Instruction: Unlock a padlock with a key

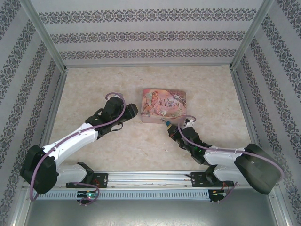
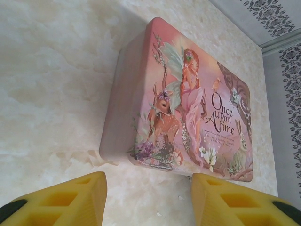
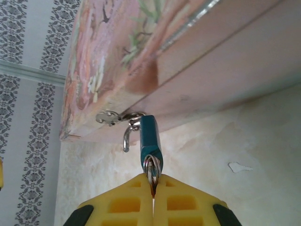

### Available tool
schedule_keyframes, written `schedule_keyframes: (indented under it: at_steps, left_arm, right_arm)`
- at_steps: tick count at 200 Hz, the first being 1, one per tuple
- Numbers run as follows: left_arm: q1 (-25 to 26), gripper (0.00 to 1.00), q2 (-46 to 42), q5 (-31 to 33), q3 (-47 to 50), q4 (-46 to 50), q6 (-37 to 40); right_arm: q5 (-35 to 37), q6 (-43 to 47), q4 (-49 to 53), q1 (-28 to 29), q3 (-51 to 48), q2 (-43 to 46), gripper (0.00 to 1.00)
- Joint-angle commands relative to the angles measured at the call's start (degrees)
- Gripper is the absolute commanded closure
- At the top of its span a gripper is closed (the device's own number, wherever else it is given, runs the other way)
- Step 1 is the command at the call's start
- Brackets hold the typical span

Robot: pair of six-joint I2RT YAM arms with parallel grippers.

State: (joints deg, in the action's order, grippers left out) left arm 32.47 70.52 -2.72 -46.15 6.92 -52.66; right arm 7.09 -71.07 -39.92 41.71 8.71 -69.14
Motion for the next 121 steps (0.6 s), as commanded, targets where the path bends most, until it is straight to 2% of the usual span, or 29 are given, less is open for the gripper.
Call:
schedule_keyframes:
  at_steps: [1, 62, 96, 121]
  left_arm:
    - [-1.16, 0.5, -1.08, 0.92, -0.84, 1.74, 1.19]
    - [-2.01, 0.5, -1.43, 0.39, -0.36, 2.12, 1.33]
    - [-3.08, 0.48, -1.88, 0.55, -0.49, 3.12, 2.34]
    - [-4.24, 0.46, -2.04, 0.06, -0.2, 3.49, 2.87]
  right_arm:
    - [-1.9, -3.93, 1.07, -0.58, 0.45, -2.12, 1.0]
    - [-2.66, -3.72, 0.11, -0.58, 3.07, -7.96, 0.99]
    - [-2.5, -3.43, 0.08, -0.41, 3.57, -8.42, 0.86]
    - [-2.21, -1.95, 2.25, -0.44, 4.19, -6.7, 0.68]
